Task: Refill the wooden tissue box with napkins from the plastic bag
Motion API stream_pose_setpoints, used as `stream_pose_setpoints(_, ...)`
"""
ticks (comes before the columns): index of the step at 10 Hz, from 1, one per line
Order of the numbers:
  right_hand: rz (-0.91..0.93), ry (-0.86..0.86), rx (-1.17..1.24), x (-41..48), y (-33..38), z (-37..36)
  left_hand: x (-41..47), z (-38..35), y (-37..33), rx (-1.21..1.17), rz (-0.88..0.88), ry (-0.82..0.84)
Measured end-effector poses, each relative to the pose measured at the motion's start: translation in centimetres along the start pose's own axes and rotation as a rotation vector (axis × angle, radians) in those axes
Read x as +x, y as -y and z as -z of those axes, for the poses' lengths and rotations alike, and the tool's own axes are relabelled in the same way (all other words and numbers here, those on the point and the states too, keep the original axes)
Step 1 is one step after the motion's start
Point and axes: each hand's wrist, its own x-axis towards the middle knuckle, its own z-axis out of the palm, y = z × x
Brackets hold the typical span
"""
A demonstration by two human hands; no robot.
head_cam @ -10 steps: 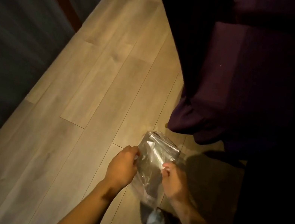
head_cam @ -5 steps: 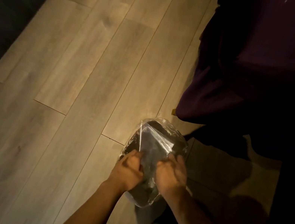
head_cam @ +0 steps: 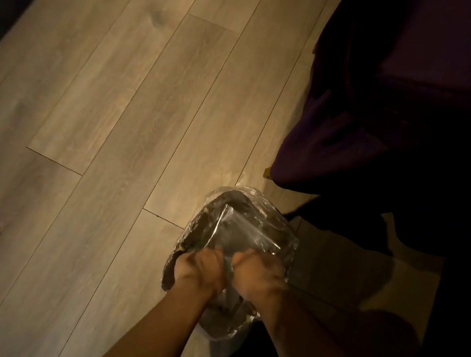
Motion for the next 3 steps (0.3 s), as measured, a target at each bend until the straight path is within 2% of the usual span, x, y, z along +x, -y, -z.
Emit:
stream_pose_setpoints(2,-0.053,-0.122,0.191,-2.4,0.4,2.7,-2.5,3.2,0.3,-0.102,-0.074,-0.043)
stream_pose_setpoints(3,-0.075,-0.202,0.172,-4.5,-0.3,4.4,-4.4,5.3,0.7,-0.123,-0.143,-0.121)
